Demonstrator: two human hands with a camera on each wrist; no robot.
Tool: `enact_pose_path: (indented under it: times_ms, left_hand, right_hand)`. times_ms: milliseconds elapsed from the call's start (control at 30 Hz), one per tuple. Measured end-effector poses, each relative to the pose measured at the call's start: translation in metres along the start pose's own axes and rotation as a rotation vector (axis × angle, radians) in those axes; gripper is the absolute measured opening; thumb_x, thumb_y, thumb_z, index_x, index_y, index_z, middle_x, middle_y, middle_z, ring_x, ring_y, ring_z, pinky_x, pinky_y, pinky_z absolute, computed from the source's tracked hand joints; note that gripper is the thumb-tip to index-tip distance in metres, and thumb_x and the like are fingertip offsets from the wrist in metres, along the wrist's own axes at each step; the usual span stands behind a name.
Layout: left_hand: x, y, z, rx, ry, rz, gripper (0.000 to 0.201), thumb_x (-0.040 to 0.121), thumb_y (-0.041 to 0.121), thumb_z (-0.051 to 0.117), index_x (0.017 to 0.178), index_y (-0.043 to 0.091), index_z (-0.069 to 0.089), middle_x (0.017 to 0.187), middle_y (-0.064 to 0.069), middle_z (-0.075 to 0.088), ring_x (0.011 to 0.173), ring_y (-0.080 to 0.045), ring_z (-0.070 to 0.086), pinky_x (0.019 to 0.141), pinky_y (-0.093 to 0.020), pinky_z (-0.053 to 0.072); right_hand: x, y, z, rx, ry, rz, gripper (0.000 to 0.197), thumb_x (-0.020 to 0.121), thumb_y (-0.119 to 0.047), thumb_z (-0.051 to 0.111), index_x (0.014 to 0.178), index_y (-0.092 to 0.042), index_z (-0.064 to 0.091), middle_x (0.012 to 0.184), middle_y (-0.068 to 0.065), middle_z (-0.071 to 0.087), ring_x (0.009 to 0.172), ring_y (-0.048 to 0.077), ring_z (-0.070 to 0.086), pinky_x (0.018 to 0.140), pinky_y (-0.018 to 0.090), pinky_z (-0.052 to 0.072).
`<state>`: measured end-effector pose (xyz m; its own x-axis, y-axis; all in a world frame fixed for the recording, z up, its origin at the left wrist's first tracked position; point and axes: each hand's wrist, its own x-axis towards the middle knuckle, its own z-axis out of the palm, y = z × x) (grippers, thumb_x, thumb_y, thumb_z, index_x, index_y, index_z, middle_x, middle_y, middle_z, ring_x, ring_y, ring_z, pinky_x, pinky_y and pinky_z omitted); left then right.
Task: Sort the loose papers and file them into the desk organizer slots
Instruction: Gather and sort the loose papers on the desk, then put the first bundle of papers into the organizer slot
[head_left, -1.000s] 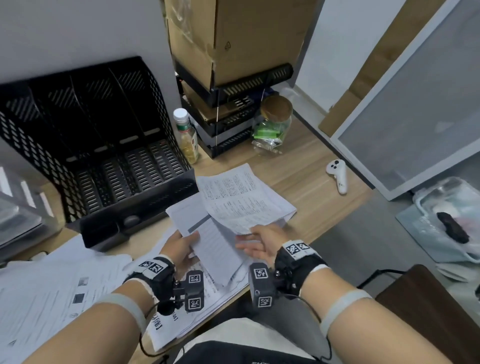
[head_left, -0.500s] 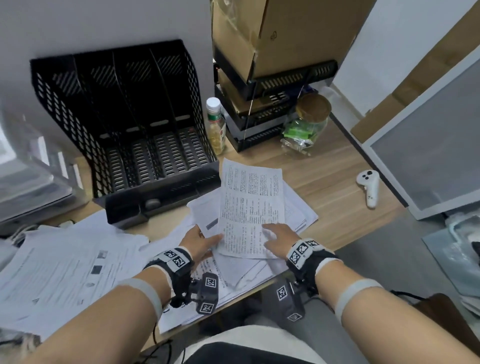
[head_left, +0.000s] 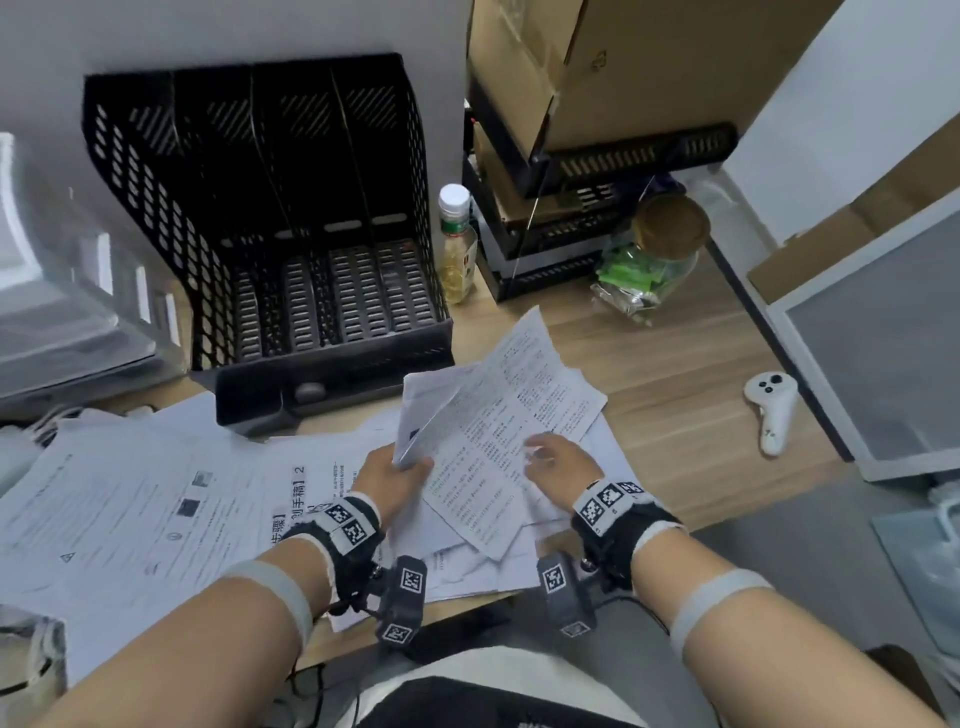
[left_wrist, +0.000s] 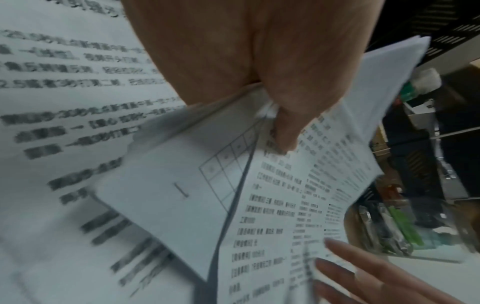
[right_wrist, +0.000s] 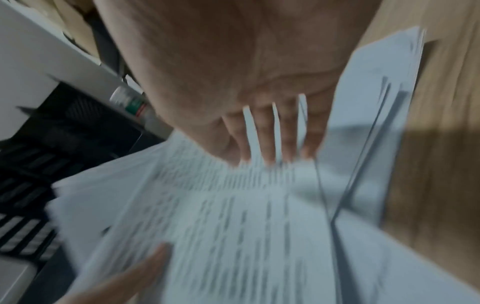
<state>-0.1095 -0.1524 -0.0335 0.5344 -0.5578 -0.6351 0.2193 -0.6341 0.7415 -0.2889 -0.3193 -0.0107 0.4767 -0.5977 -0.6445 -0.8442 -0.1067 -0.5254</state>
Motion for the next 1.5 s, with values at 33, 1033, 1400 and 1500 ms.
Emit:
enact_pose_path:
  times_ms: [33, 1033, 1400, 1500]
  left_hand:
    - [-0.002, 0.008, -0.003, 0.012, 0.004, 0.046, 0.021, 0.09, 0.032, 0.069, 0.095, 0.012, 0.075, 0.096, -0.013, 0.077, 0.093, -0.036, 0.073, 0.09, -0.054, 0.057]
    - [-0.038, 0.046, -0.043, -0.143, 0.032, 0.393, 0.033, 0.086, 0.025, 0.078, 0.119, 0.024, 0.074, 0.115, -0.001, 0.077, 0.114, -0.023, 0.069, 0.105, -0.046, 0.05]
    - [-0.03, 0.059, -0.045, 0.046, 0.063, 0.282, 0.035, 0.084, 0.048, 0.074, 0.106, 0.021, 0.074, 0.101, -0.003, 0.077, 0.098, -0.021, 0.071, 0.092, -0.042, 0.056]
    - [-0.038, 0.072, -0.064, -0.06, -0.035, 0.158, 0.023, 0.089, 0.03, 0.074, 0.108, 0.018, 0.073, 0.108, -0.007, 0.077, 0.112, -0.03, 0.069, 0.096, -0.052, 0.056]
  right_hand:
    - [0.004, 0.004, -0.014, 0.06, 0.167, 0.007, 0.052, 0.085, -0.018, 0.065, 0.134, -0.019, 0.049, 0.139, 0.01, 0.049, 0.123, 0.025, 0.052, 0.105, 0.034, 0.042]
    - [-0.035, 0.003, -0.056, 0.65, 0.274, -0.423, 0.033, 0.083, 0.002, 0.069, 0.101, -0.026, 0.071, 0.107, -0.001, 0.071, 0.104, 0.016, 0.064, 0.086, 0.035, 0.05]
    - [-0.02, -0.002, -0.057, 0.347, 0.328, -0.22, 0.015, 0.089, -0.024, 0.067, 0.102, -0.016, 0.068, 0.096, 0.006, 0.072, 0.088, 0.025, 0.066, 0.069, 0.026, 0.049]
    - [-0.016, -0.021, -0.084, 0.214, 0.431, -0.331, 0.021, 0.091, -0.023, 0.066, 0.099, -0.004, 0.071, 0.092, 0.017, 0.073, 0.089, 0.033, 0.068, 0.073, 0.036, 0.052]
